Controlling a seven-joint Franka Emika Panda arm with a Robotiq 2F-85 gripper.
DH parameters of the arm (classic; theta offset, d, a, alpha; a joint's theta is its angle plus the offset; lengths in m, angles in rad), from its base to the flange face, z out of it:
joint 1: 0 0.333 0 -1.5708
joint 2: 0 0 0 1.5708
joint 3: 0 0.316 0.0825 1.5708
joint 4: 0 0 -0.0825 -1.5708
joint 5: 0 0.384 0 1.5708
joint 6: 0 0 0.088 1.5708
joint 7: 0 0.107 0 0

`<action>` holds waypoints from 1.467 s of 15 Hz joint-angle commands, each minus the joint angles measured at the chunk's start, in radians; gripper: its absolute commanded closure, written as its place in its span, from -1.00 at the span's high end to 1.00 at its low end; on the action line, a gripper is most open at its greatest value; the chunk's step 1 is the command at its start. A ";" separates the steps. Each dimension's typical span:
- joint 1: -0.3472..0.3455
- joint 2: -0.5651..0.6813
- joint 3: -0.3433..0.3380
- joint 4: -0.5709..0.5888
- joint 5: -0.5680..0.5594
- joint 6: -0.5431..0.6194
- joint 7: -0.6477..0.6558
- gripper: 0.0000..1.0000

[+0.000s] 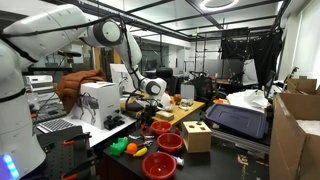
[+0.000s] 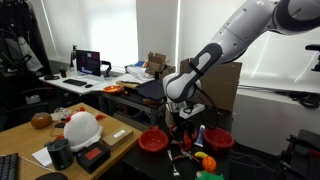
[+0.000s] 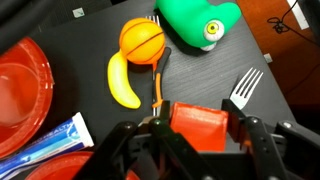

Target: Put the red block and orange toy into separate bowls

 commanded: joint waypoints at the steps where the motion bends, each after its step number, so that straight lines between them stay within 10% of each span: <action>1: -0.024 -0.065 -0.009 -0.025 -0.009 -0.025 0.010 -0.42; 22: -0.078 0.228 -0.119 0.470 -0.081 -0.117 0.140 -0.42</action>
